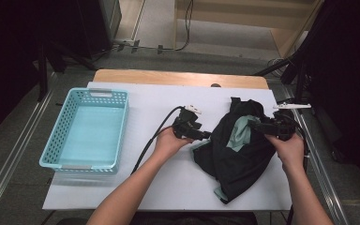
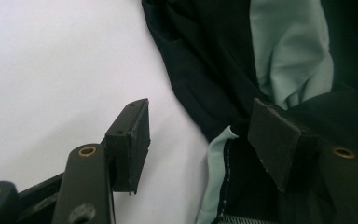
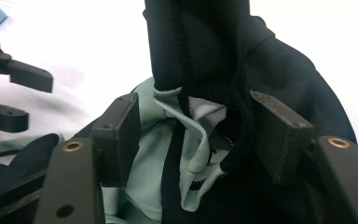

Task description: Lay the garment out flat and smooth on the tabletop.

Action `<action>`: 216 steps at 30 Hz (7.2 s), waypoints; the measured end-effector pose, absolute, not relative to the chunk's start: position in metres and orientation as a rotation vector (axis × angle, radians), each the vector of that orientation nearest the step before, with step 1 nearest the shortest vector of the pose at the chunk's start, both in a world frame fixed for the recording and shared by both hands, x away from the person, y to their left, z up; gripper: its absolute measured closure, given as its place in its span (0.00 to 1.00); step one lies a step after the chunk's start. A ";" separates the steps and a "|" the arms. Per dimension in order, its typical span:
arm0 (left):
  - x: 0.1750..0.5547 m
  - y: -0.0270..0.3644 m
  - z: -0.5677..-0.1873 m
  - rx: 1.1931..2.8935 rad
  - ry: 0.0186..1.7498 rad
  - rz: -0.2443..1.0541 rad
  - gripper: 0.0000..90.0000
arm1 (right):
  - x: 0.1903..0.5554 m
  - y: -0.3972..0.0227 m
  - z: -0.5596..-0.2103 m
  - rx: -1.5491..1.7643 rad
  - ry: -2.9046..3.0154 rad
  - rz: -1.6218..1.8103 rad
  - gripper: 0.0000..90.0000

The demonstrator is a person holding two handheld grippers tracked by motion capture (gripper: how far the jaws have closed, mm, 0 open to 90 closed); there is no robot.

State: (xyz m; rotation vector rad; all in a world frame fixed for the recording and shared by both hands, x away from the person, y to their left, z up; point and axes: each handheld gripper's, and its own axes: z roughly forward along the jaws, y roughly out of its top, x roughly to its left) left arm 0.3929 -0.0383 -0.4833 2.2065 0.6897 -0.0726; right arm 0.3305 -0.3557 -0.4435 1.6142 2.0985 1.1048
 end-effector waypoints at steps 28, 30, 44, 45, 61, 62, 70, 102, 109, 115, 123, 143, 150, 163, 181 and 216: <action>0.392 -0.083 -0.510 2.285 0.707 0.008 0.89 | 0.330 -0.354 -0.446 1.610 2.102 1.101 0.39; 0.395 -0.082 -0.511 2.266 0.742 -0.050 1.00 | 0.330 -0.353 -0.445 1.611 2.100 1.104 0.39; 0.407 -0.043 -0.467 2.139 0.802 -0.131 1.00 | 0.330 -0.355 -0.442 1.610 2.088 1.145 0.40; 0.407 -0.043 -0.467 2.139 0.802 -0.131 1.00 | 0.330 -0.355 -0.442 1.610 2.088 1.145 0.40; 0.387 0.007 -0.437 2.077 0.796 -0.099 1.00 | 0.337 -0.334 -0.438 1.556 2.135 1.175 0.47; 0.387 0.007 -0.437 2.077 0.796 -0.099 1.00 | 0.337 -0.334 -0.438 1.556 2.135 1.175 0.47; 0.379 0.033 -0.441 2.062 0.838 -0.106 1.00 | 0.347 -0.318 -0.432 1.554 2.172 1.233 0.91; 0.391 0.119 -0.394 1.882 1.002 0.012 1.00 | 0.334 -0.391 -0.403 1.660 1.925 1.302 0.93; 0.395 0.146 -0.387 1.834 1.068 0.065 1.00 | 0.329 -0.415 -0.411 1.738 1.872 1.274 0.93; 0.398 0.145 -0.394 1.854 1.074 0.022 1.00 | 0.330 -0.420 -0.419 1.789 1.874 1.245 0.85; 0.400 0.135 -0.403 1.888 1.043 -0.029 0.73 | 0.336 -0.413 -0.427 1.764 1.924 1.194 0.56; 0.398 0.098 -0.427 2.019 0.957 -0.005 0.49 | 0.348 -0.370 -0.447 1.618 2.155 1.131 0.49; 0.395 0.078 -0.434 2.075 0.908 -0.009 0.48 | 0.346 -0.355 -0.452 1.554 2.222 1.111 0.45; 0.392 0.054 -0.444 2.120 0.853 -0.037 0.48 | 0.338 -0.329 -0.457 1.446 2.308 1.117 0.41; 0.388 0.026 -0.483 2.219 0.835 -0.068 0.48 | 0.338 -0.311 -0.486 1.407 2.414 1.064 0.39; 0.347 0.046 -0.462 2.316 0.777 -0.119 0.94 | 0.276 -0.312 -0.459 1.353 2.555 0.949 0.93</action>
